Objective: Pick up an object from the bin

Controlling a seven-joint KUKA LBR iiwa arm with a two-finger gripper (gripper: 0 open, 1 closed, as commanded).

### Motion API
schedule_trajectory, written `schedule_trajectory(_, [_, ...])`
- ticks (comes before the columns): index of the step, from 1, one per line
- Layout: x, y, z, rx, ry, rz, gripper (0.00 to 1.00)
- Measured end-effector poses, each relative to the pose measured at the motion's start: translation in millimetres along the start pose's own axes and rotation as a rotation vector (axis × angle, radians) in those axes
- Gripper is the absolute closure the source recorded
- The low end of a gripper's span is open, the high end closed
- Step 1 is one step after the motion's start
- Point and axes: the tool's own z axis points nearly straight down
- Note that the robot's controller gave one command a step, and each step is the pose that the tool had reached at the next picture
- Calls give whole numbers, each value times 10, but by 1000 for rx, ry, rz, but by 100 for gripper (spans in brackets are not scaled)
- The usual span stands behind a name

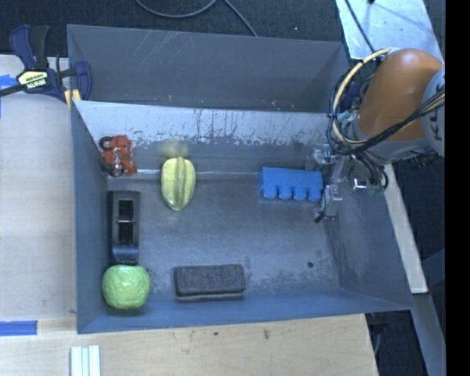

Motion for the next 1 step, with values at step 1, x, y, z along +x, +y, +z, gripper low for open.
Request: schedule_trajectory(1, [-97, 128, 45, 1, -10, 44, 0])
